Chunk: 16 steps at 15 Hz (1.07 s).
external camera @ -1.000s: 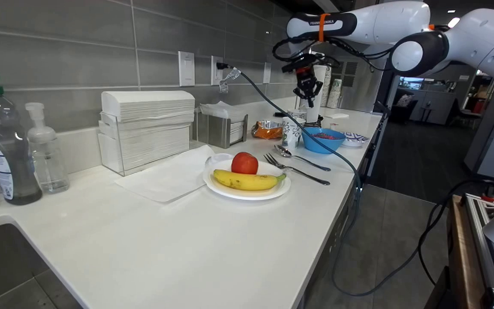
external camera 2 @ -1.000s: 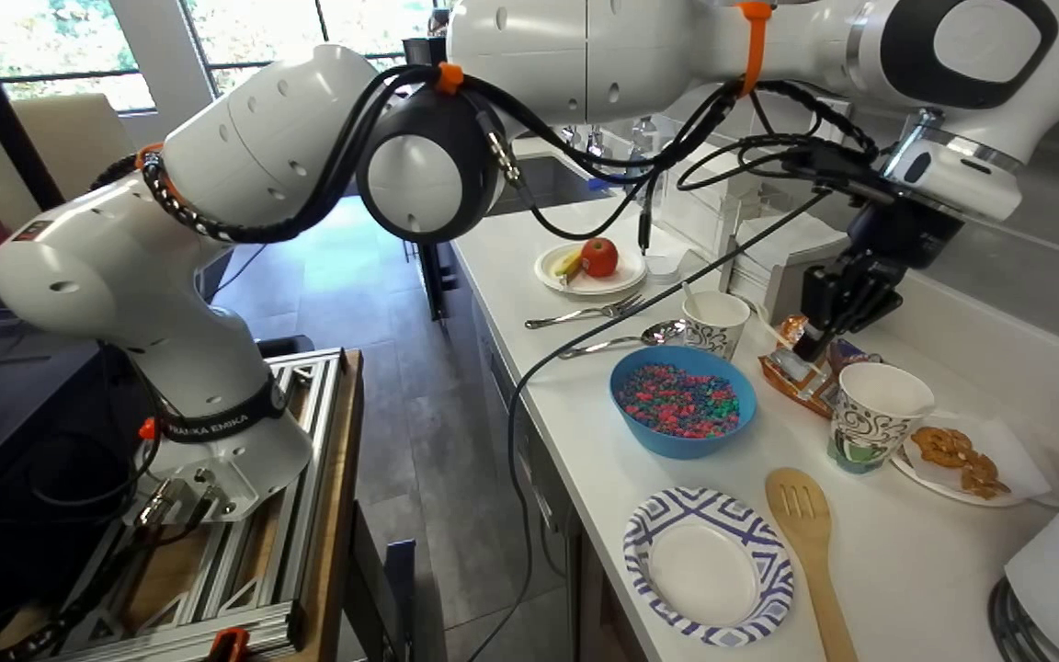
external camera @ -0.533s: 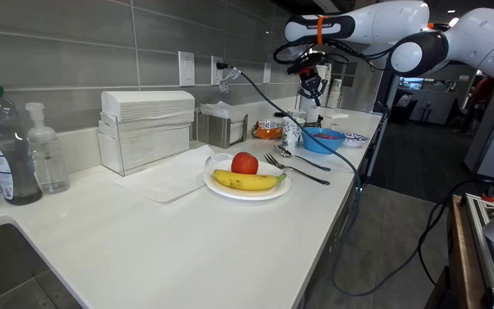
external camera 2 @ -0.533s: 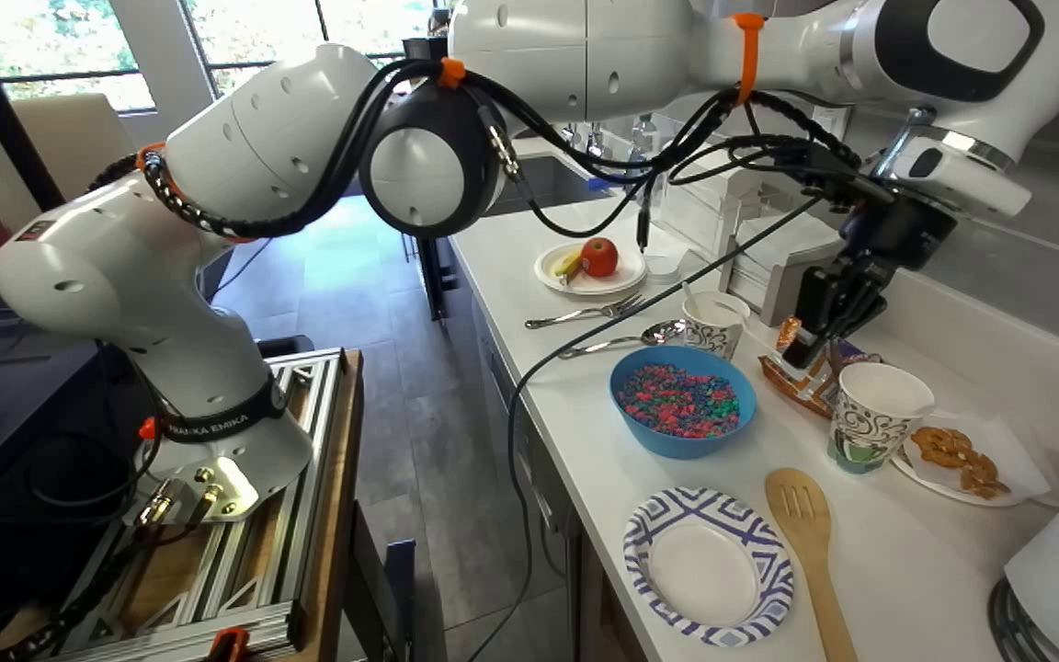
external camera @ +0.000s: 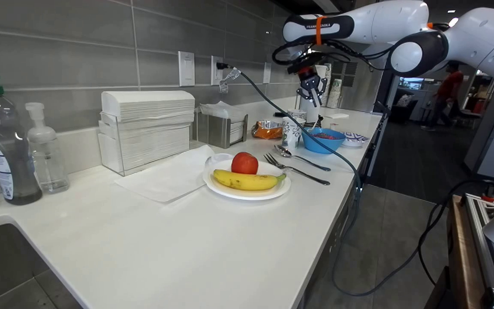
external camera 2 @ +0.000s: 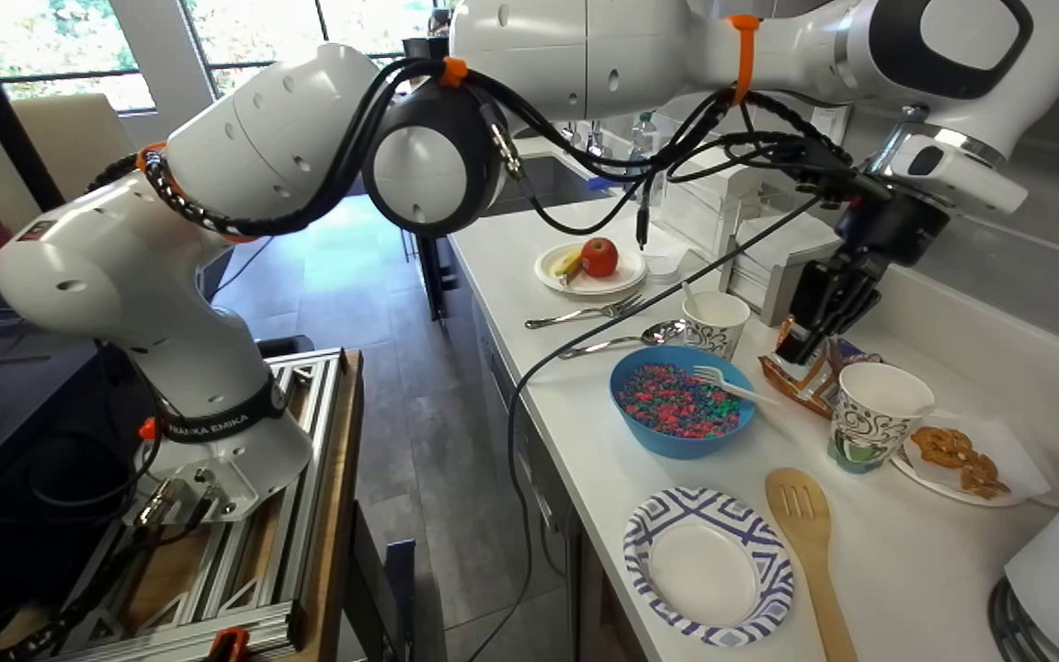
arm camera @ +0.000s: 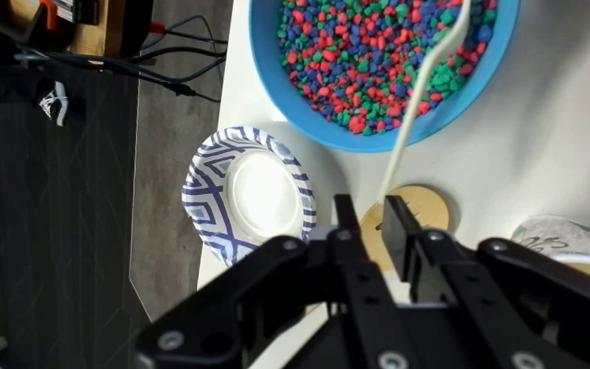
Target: Put the plastic fork in the bowl
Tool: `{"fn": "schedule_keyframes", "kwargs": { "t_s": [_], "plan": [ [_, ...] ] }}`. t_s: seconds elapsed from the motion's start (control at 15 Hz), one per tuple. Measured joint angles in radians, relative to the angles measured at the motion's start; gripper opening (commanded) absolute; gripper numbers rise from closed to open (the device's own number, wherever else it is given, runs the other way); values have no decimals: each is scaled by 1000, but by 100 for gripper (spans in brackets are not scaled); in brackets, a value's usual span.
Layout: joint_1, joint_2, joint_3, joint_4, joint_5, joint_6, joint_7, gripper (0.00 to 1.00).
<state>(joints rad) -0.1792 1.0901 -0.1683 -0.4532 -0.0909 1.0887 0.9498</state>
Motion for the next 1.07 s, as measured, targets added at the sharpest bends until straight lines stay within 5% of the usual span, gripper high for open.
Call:
{"fn": "schedule_keyframes", "kwargs": {
  "t_s": [0.4, 0.8, 1.07],
  "plan": [
    [7, -3, -4, 9, 0, 55, 23, 99],
    [-1, -8, 2, 8, 14, 349, 90, 100],
    [-8, -8, 10, 8, 29, 395, 105, 100]
  ]
}}
